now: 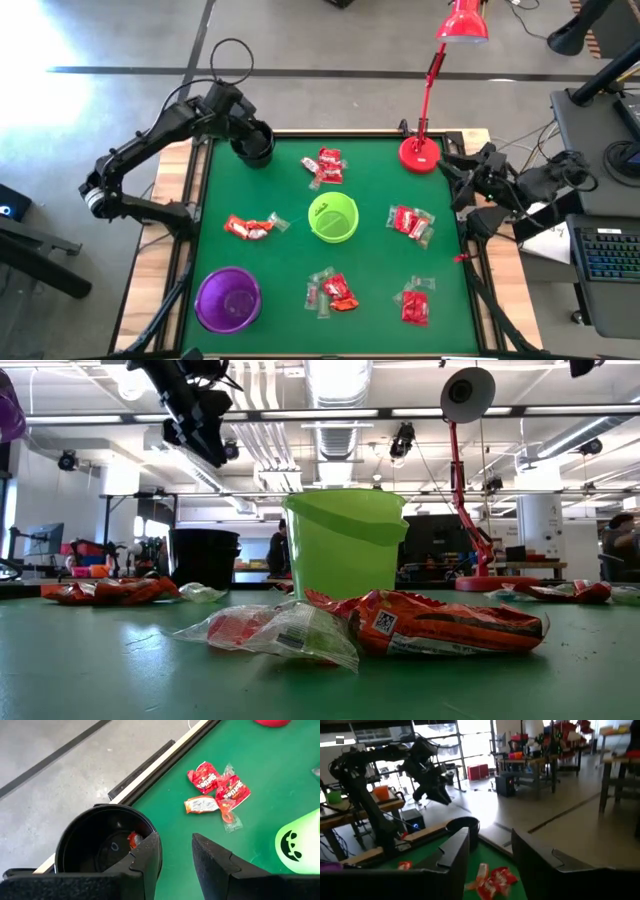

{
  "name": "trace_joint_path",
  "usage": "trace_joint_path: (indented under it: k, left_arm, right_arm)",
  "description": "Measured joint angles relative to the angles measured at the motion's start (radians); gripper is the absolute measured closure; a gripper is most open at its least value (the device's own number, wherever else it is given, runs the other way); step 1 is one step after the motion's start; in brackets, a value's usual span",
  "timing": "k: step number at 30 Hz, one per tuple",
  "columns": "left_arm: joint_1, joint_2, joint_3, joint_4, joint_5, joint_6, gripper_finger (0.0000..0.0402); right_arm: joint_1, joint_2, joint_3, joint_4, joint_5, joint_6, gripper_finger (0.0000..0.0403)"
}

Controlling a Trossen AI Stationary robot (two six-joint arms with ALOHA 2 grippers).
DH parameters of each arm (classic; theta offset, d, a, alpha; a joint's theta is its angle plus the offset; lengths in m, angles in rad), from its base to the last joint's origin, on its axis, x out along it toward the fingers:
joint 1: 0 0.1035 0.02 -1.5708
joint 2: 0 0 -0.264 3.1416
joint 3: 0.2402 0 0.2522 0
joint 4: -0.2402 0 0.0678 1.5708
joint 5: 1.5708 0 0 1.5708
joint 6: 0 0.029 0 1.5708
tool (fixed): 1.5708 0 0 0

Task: Sort candy
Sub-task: Put the green gummy into the green bucket

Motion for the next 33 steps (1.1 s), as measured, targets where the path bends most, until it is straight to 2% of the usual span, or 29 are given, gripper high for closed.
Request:
trace_joint_path:
  k: [5, 12, 15, 18, 25, 29, 33]
  left_arm:
    - [0.0, -0.001, 0.032, -0.015, 0.0, 0.0, 0.0301]
    - [0.0, -0.002, 0.037, -0.035, 0.0, 0.0, 0.0301]
    - [0.0, -0.001, 0.031, -0.047, 0.0, 0.0, 0.0301]
    - [-0.001, 0.0, 0.029, -0.053, 0.0, 0.0, 0.0301]
    - [-0.001, 0.0, 0.029, -0.056, 0.0, 0.0, 0.0301]
    - [-0.001, 0.001, 0.029, -0.058, 0.0, 0.015, 0.0301]
    - [0.0, 0.001, 0.024, -0.059, 0.0, 0.026, 0.0301]
  right_arm:
    - [0.0, 0.008, 0.0, -0.166, -0.001, 0.349, 0.0236]
    - [0.0, 0.061, 0.0, -0.503, -0.005, 0.748, 0.0236]
    - [0.0, 0.098, 0.0, -0.679, -0.068, 0.993, 0.0236]
    - [0.0, 0.135, 0.0, -0.773, -0.122, 1.184, 0.0236]
    - [-0.007, 0.216, 0.0, -0.802, -0.171, 1.317, 0.0236]
    - [-0.031, 0.27, 0.0, -0.829, -0.306, 1.267, 0.0236]
    - [-0.054, 0.323, -0.001, -0.897, -0.362, 1.177, 0.0236]
